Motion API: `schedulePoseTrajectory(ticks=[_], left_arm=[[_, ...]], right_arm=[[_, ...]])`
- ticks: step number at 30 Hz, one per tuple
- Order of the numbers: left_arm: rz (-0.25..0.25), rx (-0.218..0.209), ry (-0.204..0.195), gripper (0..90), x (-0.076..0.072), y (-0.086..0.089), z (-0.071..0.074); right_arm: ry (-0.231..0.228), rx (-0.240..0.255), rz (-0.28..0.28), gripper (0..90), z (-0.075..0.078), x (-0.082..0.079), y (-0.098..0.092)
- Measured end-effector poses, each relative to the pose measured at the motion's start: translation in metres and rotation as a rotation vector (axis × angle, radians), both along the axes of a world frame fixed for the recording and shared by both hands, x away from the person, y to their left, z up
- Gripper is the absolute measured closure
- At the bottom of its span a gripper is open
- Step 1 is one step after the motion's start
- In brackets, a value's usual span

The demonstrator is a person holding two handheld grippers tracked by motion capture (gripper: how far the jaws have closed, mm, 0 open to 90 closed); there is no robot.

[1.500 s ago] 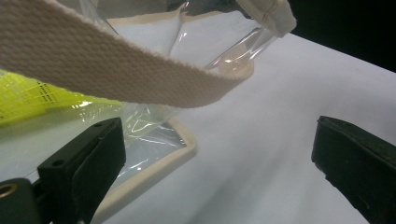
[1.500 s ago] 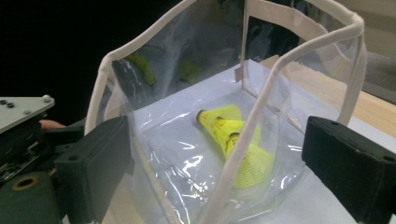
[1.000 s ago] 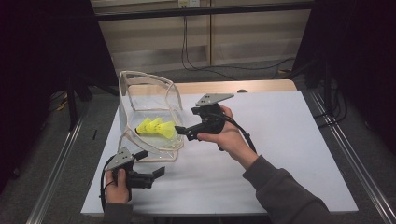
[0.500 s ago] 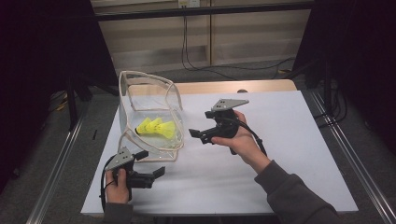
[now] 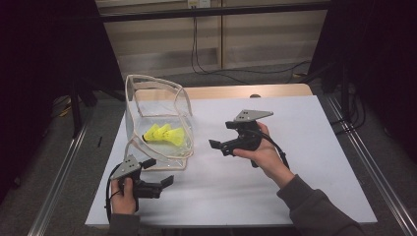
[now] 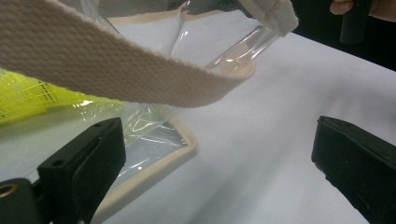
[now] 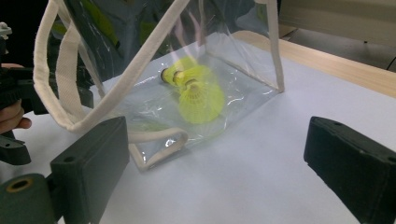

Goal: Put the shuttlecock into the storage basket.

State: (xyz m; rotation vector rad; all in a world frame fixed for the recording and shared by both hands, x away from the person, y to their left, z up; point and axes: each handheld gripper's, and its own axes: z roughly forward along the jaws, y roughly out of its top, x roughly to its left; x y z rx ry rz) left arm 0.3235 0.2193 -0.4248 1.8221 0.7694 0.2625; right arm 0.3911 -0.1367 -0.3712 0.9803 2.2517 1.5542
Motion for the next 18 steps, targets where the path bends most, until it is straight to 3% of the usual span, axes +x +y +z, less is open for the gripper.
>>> schedulePoseTrajectory(ticks=[18], left_arm=[[0.001, 0.001, -0.005, 3.1, 0.000, 0.000, 0.000]], right_arm=[[-0.005, 0.009, -0.036, 6.3, -0.013, -0.010, -0.028]])
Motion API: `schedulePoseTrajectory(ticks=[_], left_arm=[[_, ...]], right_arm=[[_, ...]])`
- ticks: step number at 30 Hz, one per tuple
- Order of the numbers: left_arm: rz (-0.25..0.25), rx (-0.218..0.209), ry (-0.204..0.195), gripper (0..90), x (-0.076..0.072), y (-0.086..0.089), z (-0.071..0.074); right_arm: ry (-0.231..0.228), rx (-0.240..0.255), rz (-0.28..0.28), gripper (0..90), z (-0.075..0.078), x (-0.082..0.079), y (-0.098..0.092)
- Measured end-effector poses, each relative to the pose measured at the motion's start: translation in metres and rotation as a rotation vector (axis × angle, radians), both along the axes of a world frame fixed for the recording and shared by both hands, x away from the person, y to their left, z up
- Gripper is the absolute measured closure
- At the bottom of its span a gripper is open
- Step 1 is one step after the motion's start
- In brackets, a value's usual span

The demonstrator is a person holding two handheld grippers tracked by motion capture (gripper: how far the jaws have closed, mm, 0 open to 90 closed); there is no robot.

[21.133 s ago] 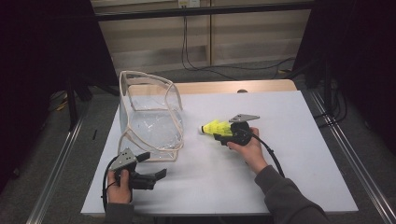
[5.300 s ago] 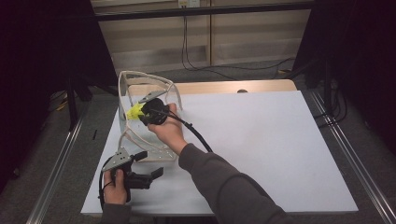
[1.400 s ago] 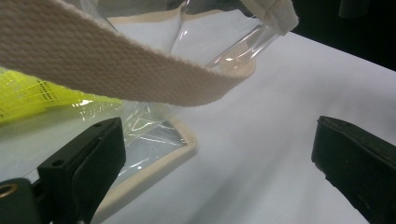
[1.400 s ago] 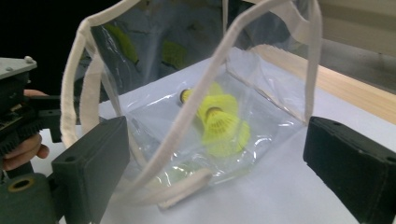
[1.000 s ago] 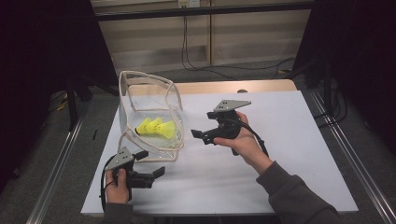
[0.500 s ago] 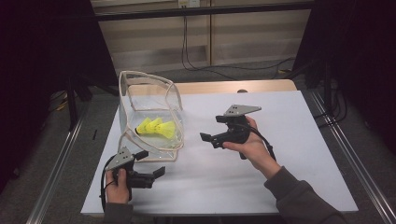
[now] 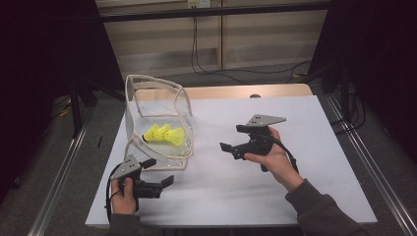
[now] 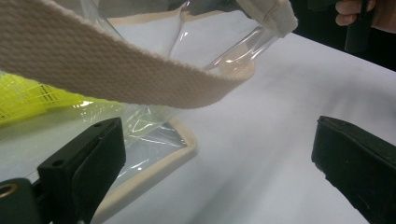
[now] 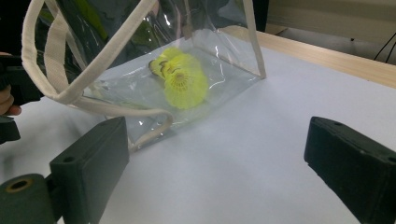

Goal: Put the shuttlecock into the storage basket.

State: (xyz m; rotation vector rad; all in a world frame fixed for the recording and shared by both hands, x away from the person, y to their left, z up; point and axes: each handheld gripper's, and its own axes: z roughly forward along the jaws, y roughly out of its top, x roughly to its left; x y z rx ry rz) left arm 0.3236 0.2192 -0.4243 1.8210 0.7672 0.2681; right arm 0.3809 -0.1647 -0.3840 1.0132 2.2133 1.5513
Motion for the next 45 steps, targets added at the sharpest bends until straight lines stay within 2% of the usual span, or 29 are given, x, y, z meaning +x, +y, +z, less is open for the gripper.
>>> schedulePoseTrajectory(ticks=[31, 45], left_arm=[[0.002, 0.001, 0.003, 3.1, 0.000, -0.001, 0.000], [0.003, 0.002, 0.004, 3.1, 0.000, -0.002, 0.000]], right_arm=[[0.007, 0.018, -0.056, 5.9, -0.023, -0.020, -0.048], [0.017, -0.001, -0.082, 5.9, -0.033, -0.029, -0.070]])
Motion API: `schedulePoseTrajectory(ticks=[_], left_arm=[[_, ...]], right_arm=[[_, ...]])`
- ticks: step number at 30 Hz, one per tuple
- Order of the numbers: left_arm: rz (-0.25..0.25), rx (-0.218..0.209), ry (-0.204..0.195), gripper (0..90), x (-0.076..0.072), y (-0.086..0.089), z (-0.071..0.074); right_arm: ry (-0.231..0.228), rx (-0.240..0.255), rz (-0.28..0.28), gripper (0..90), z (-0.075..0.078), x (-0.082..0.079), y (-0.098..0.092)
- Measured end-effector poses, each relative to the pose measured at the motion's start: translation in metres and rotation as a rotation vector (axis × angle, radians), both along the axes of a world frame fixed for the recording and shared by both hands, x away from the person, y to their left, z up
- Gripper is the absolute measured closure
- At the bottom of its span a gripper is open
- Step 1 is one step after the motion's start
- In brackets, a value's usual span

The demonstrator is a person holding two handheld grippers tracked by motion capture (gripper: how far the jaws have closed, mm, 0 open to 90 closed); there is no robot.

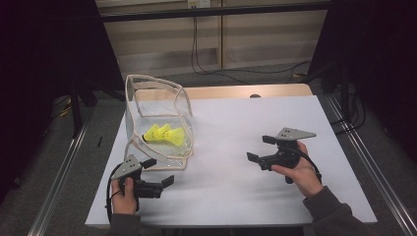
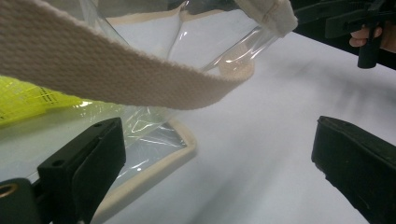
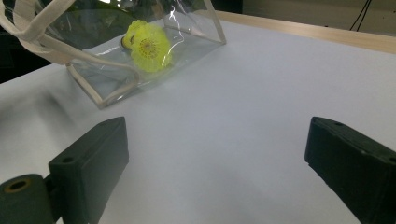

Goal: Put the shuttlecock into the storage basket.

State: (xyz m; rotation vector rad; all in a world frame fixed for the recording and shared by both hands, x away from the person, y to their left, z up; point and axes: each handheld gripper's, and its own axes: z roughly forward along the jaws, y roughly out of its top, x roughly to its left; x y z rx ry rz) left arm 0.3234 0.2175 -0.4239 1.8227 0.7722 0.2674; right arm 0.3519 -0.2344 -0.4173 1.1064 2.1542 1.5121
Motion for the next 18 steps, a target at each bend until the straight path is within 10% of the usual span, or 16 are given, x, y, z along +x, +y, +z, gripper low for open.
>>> schedulePoseTrajectory(ticks=[18], left_arm=[[-0.001, 0.002, 0.000, 3.1, 0.000, -0.001, 0.000]], right_arm=[[-0.002, -0.003, -0.039, 6.1, -0.008, -0.012, -0.029]])
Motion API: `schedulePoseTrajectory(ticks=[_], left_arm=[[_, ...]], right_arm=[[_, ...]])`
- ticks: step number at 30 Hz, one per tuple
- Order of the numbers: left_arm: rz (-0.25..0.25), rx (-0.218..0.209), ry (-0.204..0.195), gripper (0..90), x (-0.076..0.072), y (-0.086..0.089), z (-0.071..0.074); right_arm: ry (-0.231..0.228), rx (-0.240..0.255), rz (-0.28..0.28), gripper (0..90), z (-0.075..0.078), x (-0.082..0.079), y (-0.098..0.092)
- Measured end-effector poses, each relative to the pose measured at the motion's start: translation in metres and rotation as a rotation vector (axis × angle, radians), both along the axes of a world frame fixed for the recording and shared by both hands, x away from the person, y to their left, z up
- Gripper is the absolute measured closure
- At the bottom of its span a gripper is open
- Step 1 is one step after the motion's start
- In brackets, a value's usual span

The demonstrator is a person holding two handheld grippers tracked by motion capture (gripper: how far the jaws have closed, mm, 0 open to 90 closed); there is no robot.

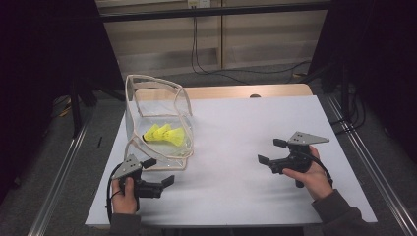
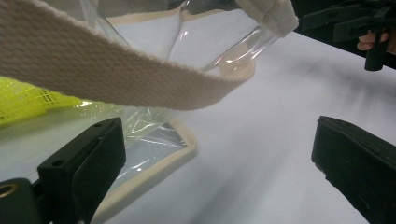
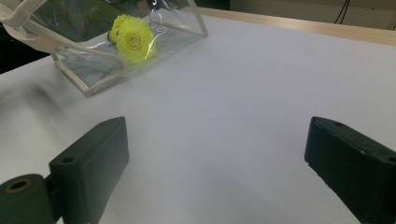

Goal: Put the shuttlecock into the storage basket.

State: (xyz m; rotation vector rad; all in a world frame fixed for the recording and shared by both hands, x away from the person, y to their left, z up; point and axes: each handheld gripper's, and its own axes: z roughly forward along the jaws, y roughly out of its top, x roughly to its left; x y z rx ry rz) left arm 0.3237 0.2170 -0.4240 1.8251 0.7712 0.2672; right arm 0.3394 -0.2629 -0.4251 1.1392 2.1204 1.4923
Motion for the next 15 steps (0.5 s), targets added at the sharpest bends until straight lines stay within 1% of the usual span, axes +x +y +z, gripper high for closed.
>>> schedulePoseTrajectory(ticks=[5, 6, 15], left_arm=[[0.001, 0.001, 0.000, 3.1, 0.000, 0.000, 0.000], [0.000, 0.002, -0.001, 3.1, 0.000, 0.000, 0.000], [-0.001, 0.003, -0.001, 3.1, 0.000, -0.001, 0.000]], right_arm=[[-0.003, 0.000, -0.006, 6.0, -0.001, -0.004, -0.006], [-0.005, -0.009, -0.008, 6.0, -0.002, -0.005, -0.007], [-0.011, -0.010, -0.015, 6.1, -0.005, -0.010, -0.014]])
